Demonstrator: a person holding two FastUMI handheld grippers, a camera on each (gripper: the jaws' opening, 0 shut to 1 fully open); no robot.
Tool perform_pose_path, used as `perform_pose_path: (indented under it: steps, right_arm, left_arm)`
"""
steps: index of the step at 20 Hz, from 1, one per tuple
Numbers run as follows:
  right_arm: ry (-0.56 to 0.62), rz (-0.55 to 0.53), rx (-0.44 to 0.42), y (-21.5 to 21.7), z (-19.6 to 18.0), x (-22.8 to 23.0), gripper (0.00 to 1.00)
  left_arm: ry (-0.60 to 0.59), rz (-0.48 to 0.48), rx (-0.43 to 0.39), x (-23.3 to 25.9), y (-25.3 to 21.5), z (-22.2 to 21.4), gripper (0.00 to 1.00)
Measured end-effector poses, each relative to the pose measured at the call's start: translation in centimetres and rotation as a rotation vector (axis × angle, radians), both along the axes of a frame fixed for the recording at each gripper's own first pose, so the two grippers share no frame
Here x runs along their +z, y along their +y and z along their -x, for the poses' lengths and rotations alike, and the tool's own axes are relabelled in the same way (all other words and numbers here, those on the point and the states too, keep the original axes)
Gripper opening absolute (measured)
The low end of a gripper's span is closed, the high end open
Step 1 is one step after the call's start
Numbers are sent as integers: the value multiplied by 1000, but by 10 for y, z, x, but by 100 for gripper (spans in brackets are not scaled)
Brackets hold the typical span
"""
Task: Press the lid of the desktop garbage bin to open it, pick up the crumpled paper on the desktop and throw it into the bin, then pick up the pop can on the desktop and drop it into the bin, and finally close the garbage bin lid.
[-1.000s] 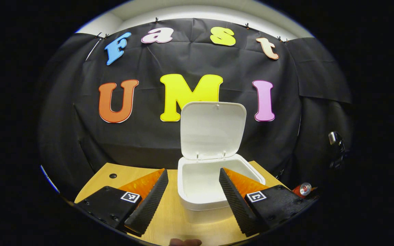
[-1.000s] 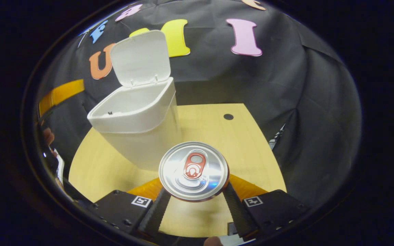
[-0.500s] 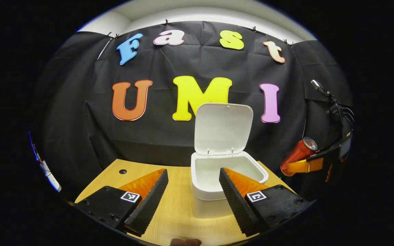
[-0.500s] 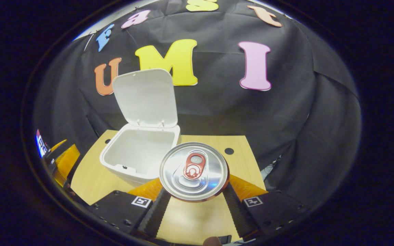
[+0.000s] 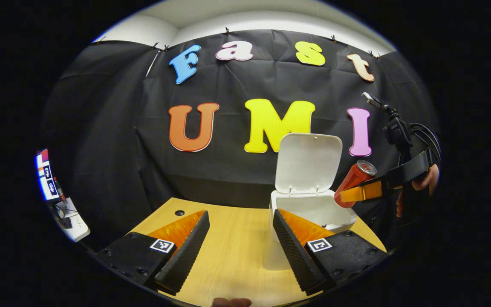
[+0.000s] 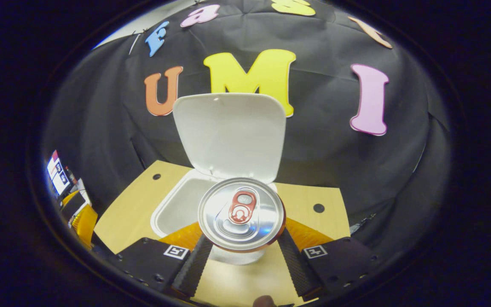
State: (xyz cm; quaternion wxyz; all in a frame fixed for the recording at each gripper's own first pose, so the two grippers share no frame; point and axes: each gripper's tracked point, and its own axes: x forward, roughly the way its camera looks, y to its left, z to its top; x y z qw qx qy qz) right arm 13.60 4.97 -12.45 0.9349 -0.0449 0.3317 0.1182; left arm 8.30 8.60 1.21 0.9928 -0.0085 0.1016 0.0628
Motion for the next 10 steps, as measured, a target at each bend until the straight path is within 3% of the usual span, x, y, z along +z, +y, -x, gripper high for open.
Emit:
perform_pose_path:
  steps: [10]
  right_arm:
    - [47, 30, 44, 29, -17, -21, 82]
  left_arm:
    - [-8, -16, 104, 4, 30, 17, 97]
